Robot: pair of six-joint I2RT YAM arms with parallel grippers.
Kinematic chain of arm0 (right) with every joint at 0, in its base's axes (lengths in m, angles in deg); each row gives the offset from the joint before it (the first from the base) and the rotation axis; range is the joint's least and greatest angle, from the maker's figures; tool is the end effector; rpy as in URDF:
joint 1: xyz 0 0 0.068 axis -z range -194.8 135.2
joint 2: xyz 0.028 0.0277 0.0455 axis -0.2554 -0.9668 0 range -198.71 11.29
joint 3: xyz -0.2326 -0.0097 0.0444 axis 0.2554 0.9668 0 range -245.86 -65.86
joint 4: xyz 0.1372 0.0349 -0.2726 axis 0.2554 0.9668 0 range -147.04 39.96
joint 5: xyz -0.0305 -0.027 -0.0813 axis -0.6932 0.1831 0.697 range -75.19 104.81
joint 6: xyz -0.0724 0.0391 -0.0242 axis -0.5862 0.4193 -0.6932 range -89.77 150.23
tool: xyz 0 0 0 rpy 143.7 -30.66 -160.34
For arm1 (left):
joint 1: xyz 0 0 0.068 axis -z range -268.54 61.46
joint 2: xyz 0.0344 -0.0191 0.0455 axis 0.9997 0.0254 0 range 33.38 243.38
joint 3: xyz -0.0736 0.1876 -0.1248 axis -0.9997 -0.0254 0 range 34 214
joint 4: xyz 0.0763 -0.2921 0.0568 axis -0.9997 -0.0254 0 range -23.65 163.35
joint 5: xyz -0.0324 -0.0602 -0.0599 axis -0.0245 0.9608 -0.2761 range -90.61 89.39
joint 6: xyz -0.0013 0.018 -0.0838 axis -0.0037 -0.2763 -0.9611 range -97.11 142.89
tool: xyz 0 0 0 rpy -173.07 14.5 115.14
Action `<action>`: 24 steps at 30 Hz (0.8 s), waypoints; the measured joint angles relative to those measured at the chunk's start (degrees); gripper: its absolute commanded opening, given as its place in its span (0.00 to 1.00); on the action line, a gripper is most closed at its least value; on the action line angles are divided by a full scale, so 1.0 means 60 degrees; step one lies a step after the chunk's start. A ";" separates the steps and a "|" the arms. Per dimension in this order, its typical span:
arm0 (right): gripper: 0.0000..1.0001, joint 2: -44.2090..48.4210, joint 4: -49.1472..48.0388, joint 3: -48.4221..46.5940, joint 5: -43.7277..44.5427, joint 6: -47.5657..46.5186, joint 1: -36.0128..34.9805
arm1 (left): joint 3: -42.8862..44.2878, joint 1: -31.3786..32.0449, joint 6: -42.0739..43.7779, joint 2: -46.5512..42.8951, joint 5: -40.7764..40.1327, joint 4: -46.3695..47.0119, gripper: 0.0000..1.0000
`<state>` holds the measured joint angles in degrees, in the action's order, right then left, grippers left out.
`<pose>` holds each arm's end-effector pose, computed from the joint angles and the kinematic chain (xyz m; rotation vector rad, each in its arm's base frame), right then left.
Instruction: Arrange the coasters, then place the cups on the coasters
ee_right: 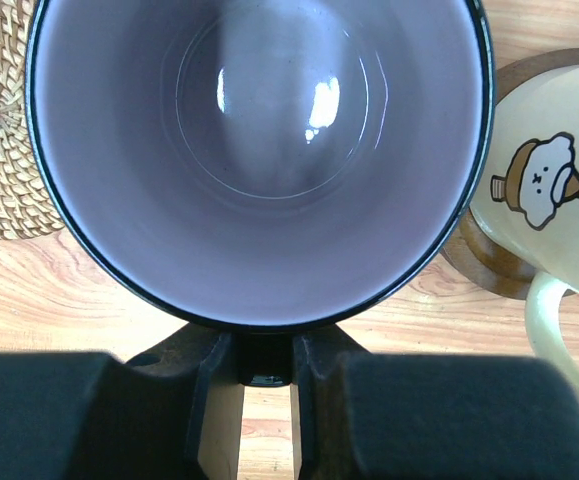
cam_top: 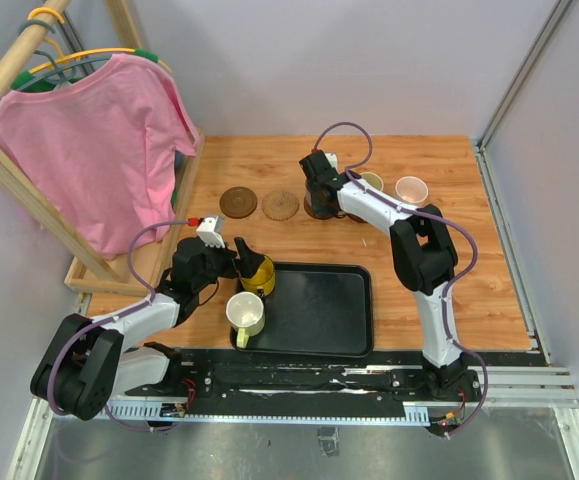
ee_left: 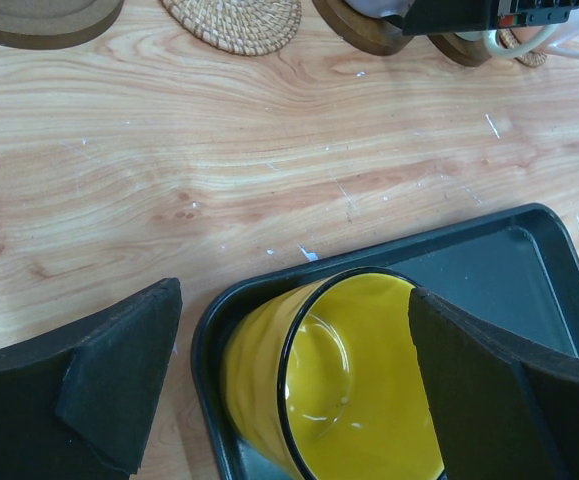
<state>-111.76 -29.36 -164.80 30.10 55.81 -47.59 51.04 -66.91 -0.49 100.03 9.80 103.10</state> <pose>0.4536 0.2686 0.1231 -0.0401 2.4346 0.1258 0.2787 -0.1253 0.0869 0.0961 1.9727 -0.6955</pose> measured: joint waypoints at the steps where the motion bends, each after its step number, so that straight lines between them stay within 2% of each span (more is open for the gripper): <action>1: 0.01 0.0000 -0.0011 0.0011 -0.0018 0.0004 0.0004 | 0.0000 0.0000 0.0000 0.0000 -0.0011 -0.0004 1.00; 19: 0.01 0.0561 -0.0284 0.0896 -0.0098 0.0350 0.0058 | 0.0000 0.0000 -0.0004 0.0066 -0.0036 -0.0025 1.00; 20: 0.03 0.0561 -0.0284 0.0896 -0.0106 0.0350 0.0058 | 0.0000 0.0000 -0.0004 0.0069 -0.0036 -0.0025 1.00; 24: 0.23 0.0561 -0.0284 0.0892 -0.0164 0.0346 0.0058 | 0.0000 0.0000 -0.0004 0.0098 -0.0036 -0.0022 1.00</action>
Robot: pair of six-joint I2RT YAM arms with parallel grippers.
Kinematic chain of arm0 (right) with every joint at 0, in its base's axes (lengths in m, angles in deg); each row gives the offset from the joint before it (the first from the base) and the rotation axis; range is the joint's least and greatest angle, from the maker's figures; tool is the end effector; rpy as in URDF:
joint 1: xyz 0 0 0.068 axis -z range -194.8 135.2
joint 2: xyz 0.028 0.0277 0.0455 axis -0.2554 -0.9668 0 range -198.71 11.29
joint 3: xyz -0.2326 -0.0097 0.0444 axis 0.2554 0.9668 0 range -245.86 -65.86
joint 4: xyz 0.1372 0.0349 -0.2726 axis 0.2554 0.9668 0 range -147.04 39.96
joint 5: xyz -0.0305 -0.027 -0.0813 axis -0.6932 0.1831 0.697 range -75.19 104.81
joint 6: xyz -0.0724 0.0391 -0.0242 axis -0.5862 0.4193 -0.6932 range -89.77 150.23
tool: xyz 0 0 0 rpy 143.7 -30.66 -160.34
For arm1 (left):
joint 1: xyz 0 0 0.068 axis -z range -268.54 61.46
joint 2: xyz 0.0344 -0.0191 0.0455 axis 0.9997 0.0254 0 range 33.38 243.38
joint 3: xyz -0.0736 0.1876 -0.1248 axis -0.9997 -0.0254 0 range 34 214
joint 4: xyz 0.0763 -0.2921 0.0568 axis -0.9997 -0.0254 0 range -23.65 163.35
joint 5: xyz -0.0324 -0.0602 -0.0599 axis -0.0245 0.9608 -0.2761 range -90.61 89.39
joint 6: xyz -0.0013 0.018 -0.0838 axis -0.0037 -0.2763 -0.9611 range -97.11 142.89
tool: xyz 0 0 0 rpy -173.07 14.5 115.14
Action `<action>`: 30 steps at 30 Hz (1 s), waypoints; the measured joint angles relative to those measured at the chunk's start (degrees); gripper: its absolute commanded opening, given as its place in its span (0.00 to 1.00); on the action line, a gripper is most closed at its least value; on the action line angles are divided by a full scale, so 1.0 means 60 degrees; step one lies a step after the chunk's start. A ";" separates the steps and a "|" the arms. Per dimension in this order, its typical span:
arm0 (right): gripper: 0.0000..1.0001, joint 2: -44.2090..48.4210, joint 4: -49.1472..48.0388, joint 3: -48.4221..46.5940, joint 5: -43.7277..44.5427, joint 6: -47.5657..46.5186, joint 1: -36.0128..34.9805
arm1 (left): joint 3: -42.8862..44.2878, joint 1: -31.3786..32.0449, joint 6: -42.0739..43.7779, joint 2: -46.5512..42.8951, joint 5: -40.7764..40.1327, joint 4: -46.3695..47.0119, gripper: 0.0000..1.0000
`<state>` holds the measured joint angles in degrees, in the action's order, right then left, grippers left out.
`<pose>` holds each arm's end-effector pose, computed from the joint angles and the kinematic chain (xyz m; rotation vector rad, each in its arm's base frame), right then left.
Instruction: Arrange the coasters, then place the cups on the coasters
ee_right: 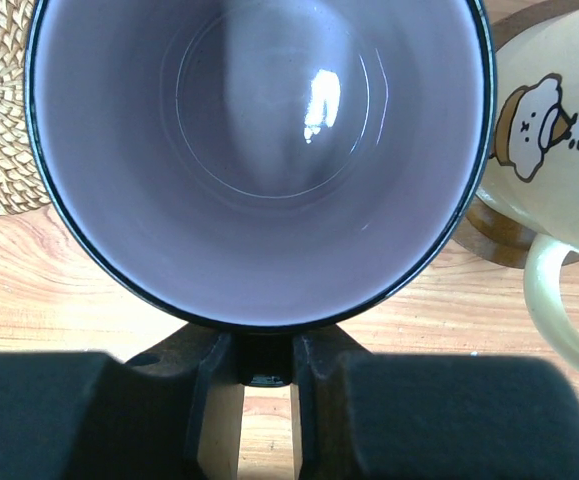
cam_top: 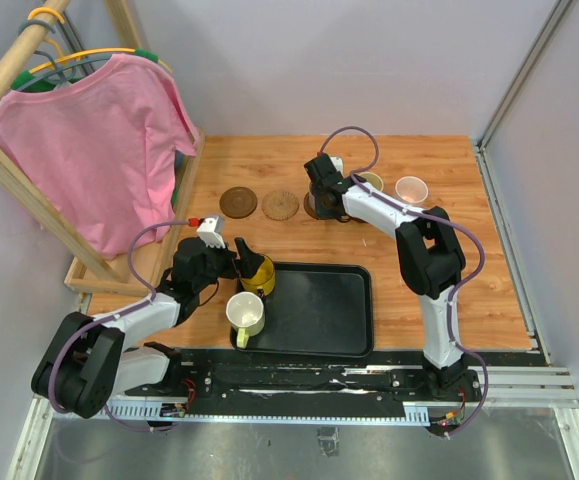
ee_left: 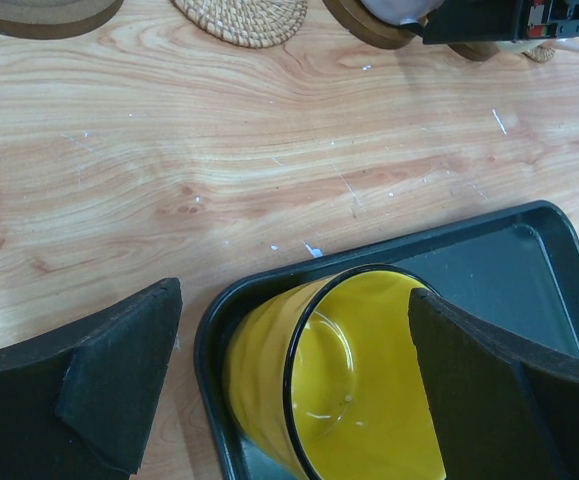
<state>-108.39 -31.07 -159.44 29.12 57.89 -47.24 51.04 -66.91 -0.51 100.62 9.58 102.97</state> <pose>0.4426 0.2592 0.1192 0.0034 2.4469 0.1550 0.2785 -0.1249 0.0836 0.0920 1.9853 -0.6896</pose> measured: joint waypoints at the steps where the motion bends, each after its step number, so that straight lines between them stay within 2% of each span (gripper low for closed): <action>1: 0.27 0.0000 0.0000 0.0000 -0.0029 0.0000 0.0000 | 0.0000 0.0000 -0.0004 0.0015 -0.0004 -0.0004 1.00; 7: 0.39 0.0000 -0.0029 0.0000 -0.0280 -0.0007 0.0000 | 0.0000 0.0000 0.0000 0.0073 -0.0004 0.0000 1.00; 22: 0.41 0.0004 -0.0036 0.0004 -0.0393 -0.0015 0.0000 | 0.0000 0.0000 -0.0004 0.0109 0.0000 0.0000 1.00; 23: 0.44 0.0015 -0.0044 0.0018 -0.0393 -0.0015 0.0000 | 0.0000 0.0000 -0.0004 0.0109 0.0000 0.0000 1.00; 28: 0.71 0.0277 -0.0073 0.0353 -0.0386 -0.0025 -0.0004 | 0.0000 0.0000 0.0000 0.0007 0.0004 -0.0007 1.00; 30: 0.77 0.0474 -0.0087 0.0554 -0.0382 -0.0025 -0.0007 | 0.0000 0.0000 0.0000 -0.0171 0.0007 -0.0018 1.00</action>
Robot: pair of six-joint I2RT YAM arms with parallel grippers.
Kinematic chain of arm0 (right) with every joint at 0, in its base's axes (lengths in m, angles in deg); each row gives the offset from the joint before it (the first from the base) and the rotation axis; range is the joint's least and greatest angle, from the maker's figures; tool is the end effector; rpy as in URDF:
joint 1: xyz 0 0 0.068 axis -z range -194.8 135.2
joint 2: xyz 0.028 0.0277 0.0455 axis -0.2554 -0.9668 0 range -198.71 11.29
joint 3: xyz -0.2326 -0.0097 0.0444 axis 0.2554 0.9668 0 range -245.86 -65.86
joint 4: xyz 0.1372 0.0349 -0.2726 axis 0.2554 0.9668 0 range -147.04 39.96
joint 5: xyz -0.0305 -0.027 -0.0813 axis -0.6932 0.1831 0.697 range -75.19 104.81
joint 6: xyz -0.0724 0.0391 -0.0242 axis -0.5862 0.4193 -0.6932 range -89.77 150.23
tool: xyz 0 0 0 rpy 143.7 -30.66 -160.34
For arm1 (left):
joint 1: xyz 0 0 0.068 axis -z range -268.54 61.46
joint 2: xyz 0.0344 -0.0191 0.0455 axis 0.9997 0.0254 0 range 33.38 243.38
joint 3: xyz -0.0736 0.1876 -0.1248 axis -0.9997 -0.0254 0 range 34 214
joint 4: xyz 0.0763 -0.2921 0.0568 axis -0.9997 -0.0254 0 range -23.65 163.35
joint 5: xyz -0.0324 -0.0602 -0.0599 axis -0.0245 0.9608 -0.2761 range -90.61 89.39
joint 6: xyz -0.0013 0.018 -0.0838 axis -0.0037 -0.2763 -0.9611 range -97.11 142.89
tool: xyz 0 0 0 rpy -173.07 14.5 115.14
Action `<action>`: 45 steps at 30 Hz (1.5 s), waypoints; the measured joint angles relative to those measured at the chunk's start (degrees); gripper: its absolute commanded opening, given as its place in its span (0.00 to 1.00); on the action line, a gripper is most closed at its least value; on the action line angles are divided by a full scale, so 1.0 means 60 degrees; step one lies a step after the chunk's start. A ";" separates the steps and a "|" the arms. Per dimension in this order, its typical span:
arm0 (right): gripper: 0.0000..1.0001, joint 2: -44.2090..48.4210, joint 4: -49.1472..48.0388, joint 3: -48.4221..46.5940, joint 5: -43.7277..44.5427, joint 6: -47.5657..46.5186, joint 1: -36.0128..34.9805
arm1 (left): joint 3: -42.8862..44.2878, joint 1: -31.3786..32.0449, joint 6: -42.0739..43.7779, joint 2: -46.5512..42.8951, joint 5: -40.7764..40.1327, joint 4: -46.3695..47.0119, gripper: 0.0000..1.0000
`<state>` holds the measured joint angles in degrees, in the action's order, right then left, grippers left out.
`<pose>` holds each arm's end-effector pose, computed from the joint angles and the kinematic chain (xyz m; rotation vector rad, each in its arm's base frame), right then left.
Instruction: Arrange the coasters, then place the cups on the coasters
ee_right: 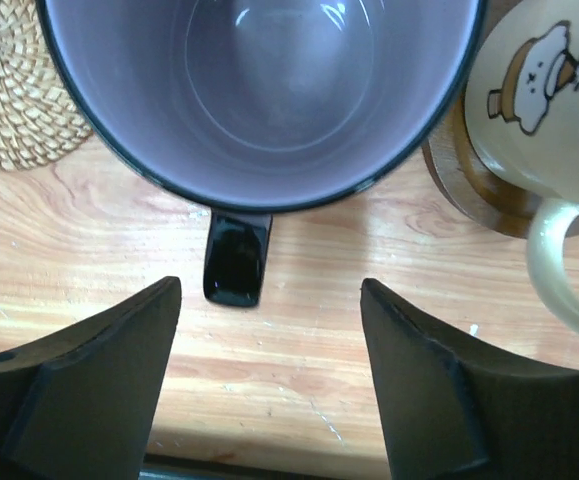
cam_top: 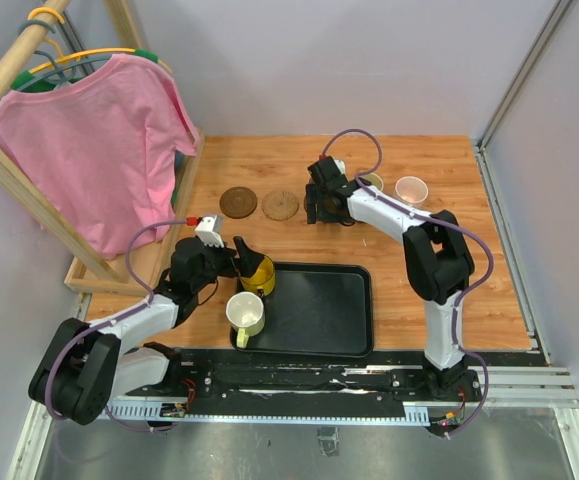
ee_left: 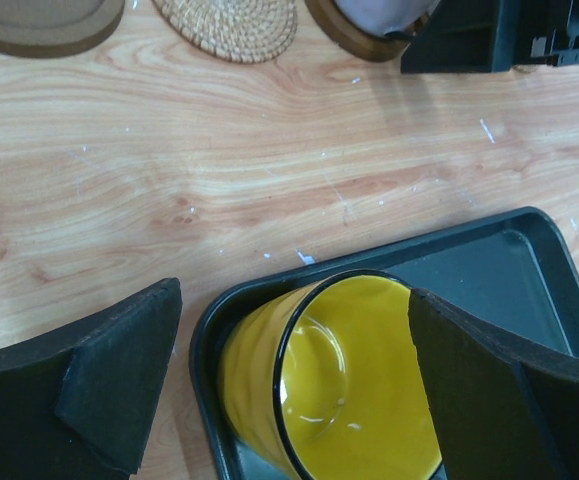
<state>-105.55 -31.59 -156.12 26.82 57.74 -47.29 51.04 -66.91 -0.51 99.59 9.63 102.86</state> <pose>0.4324 0.2567 0.1216 -0.0179 2.4616 0.1991 0.2788 -0.1251 0.0885 0.0939 1.9690 -0.6937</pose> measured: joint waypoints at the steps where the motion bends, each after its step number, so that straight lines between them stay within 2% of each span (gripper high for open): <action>1: 0.78 0.0120 -0.0011 0.0106 0.0004 -0.0022 -0.0007 | 0.0000 0.0000 0.0000 -0.0117 0.0004 -0.0004 1.00; 11: 0.80 0.1384 -0.0229 0.0987 0.0000 -0.0051 -0.0244 | 0.0120 0.0000 0.0011 -0.1002 0.0018 -0.0648 0.99; 13: 0.79 0.1657 -0.0266 0.1260 0.0000 -0.0051 -0.0346 | 0.0146 0.0000 0.0018 -0.1180 -0.0029 -0.0976 0.94; 17: 0.79 0.2306 -0.0270 0.1931 -0.0004 -0.0051 -0.0645 | 0.0178 0.0000 0.0055 -0.1472 -0.0197 -0.1676 0.74; 20: 0.78 0.2922 -0.0266 0.2459 0.0004 -0.0076 -0.0820 | 0.0182 0.0000 0.0047 -0.1599 -0.0244 -0.2113 0.64; 28: 0.76 0.4783 -0.0481 0.3789 0.0109 -0.0135 -0.1188 | 0.0182 0.0142 0.0007 -0.1588 -0.0135 -0.2524 0.53; 35: 0.76 0.5799 -0.0812 0.4787 0.0357 -0.0233 -0.1253 | 0.0182 0.0339 -0.0022 -0.0688 0.0193 -0.2033 0.35; 45: 0.76 0.5971 -0.0933 0.5238 0.0692 -0.0273 -0.1315 | 0.0699 0.0761 0.0142 0.1115 0.1126 -0.0459 0.37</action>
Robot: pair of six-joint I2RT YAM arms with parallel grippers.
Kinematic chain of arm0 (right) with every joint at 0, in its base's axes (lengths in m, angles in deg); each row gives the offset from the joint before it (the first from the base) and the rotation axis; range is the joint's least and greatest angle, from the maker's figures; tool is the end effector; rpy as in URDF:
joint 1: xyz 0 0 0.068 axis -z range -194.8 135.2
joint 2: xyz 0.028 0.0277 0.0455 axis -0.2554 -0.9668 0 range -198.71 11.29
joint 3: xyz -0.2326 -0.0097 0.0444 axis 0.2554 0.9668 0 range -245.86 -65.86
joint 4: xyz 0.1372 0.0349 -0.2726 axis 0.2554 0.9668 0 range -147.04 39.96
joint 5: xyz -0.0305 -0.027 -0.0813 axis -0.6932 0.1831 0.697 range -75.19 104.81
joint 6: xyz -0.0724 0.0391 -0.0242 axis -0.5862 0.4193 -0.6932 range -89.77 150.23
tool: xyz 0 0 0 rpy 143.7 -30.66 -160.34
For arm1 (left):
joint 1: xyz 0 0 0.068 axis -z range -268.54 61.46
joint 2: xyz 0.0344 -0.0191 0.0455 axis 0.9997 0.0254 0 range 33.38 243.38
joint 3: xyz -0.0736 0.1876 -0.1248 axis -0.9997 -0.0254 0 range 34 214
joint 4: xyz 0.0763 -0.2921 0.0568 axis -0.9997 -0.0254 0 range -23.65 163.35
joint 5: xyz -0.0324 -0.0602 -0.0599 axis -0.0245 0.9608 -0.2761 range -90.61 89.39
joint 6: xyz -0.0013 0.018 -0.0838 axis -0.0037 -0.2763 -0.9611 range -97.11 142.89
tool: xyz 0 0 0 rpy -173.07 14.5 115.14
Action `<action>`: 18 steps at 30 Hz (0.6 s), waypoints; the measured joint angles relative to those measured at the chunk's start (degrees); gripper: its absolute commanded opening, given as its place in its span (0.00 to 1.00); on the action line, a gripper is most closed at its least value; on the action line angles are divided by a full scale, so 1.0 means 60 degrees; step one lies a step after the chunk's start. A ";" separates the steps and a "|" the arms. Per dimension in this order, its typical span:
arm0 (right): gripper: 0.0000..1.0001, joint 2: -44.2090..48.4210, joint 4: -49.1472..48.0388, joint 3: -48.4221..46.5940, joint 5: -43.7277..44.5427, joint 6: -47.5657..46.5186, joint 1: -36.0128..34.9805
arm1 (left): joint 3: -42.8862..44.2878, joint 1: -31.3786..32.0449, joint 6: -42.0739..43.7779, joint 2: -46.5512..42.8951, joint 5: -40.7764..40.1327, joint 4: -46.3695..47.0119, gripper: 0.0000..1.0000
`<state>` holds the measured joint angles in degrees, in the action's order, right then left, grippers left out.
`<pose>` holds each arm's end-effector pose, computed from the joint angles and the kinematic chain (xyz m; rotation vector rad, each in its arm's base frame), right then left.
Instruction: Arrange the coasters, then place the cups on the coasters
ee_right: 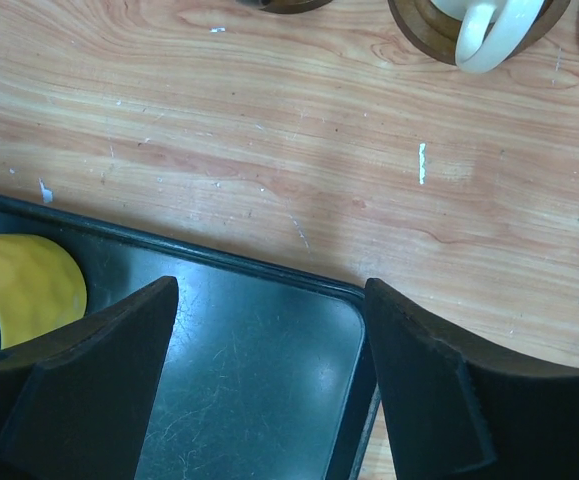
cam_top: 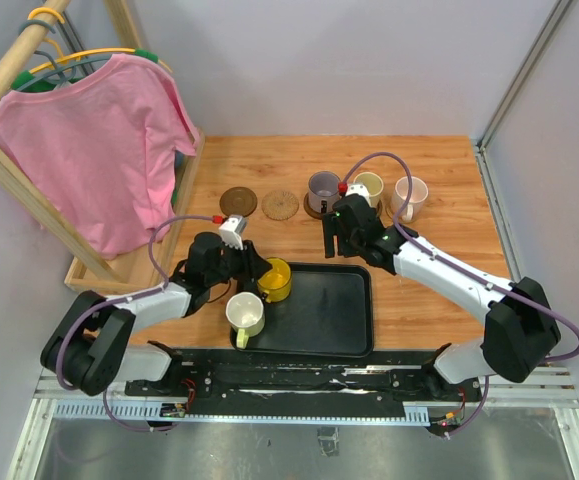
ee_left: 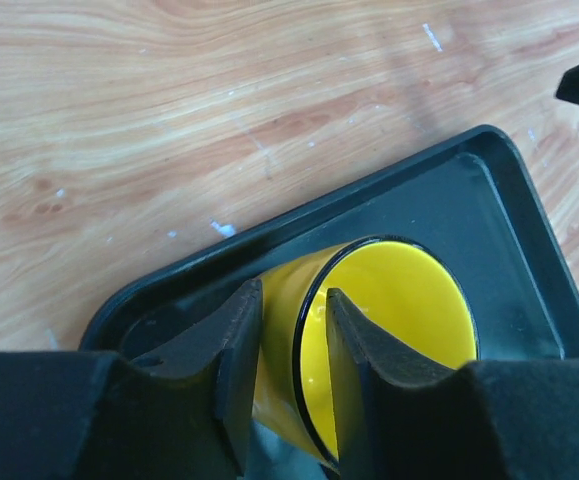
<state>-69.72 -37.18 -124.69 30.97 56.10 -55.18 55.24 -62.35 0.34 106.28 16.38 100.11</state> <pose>0.3090 0.2352 0.1841 -0.1452 2.2808 0.2832 0.2728 -0.1588 0.0759 0.2640 2.0696 -0.8296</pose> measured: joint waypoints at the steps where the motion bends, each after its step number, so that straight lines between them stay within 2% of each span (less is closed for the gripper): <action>1: 0.76 0.0000 -0.0011 0.0007 0.0011 0.0000 0.0000 | 0.0066 0.0026 0.0025 0.0157 0.0106 0.0127 0.36; 11: 0.76 -0.0015 -0.0066 0.0047 0.0168 -0.0007 0.0000 | 0.0987 0.0357 0.0189 0.2007 0.1308 0.1763 0.39; 12: 0.76 -0.0025 -0.0066 0.0047 0.0171 -0.0007 0.0000 | 0.1086 0.0393 0.0189 0.2131 0.1402 0.1898 0.43; 13: 0.76 -0.0040 -0.0069 0.0047 0.0175 -0.0007 0.0000 | 0.1202 0.0423 0.0189 0.2244 0.1490 0.2022 0.51; 15: 0.76 -0.0058 -0.0066 0.0047 0.0175 -0.0007 0.0000 | 0.1428 0.0455 0.0226 0.2371 0.1628 0.2222 0.76; 16: 0.76 -0.0058 -0.0066 0.0047 0.0175 -0.0007 0.0000 | 0.1541 0.0466 0.0211 0.2390 0.1672 0.2306 0.83; 18: 0.76 -0.0058 -0.0069 0.0047 0.0175 -0.0007 0.0000 | 0.1683 0.0481 0.0273 0.2375 0.1745 0.2375 0.88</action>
<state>-70.07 -37.60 -124.40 32.02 56.05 -55.18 65.33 -59.46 1.98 120.53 26.85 114.36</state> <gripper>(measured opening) 0.761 0.787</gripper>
